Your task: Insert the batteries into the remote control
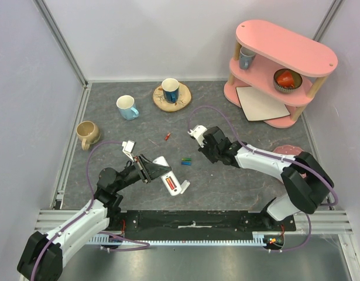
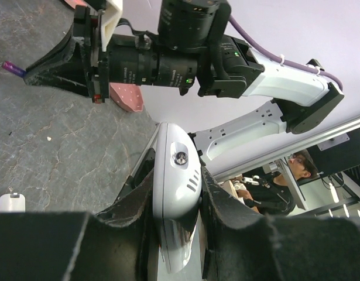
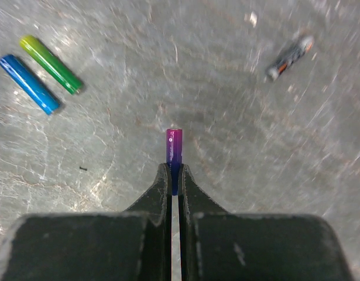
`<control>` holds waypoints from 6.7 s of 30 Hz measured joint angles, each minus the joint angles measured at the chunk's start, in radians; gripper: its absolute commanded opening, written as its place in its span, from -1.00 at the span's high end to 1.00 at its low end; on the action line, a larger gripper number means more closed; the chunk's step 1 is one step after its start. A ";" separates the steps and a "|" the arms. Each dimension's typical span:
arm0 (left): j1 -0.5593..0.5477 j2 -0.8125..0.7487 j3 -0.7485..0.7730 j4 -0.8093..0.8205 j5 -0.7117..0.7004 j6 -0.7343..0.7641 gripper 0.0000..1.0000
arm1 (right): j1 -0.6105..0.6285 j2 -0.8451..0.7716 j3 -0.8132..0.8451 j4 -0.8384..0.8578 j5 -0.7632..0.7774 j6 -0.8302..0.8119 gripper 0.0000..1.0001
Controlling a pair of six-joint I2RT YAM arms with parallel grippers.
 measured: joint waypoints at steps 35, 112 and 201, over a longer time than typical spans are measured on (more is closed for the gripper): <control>0.000 -0.165 0.000 -0.049 0.000 0.000 0.96 | -0.005 0.103 -0.035 0.177 -0.095 -0.490 0.25; 0.000 -0.340 0.000 -0.261 -0.074 -0.002 0.96 | 0.097 0.264 0.185 -0.111 0.473 1.128 -0.36; 0.000 -0.351 0.000 -0.322 -0.082 -0.001 0.96 | 0.067 0.108 0.023 0.143 0.102 0.149 -0.52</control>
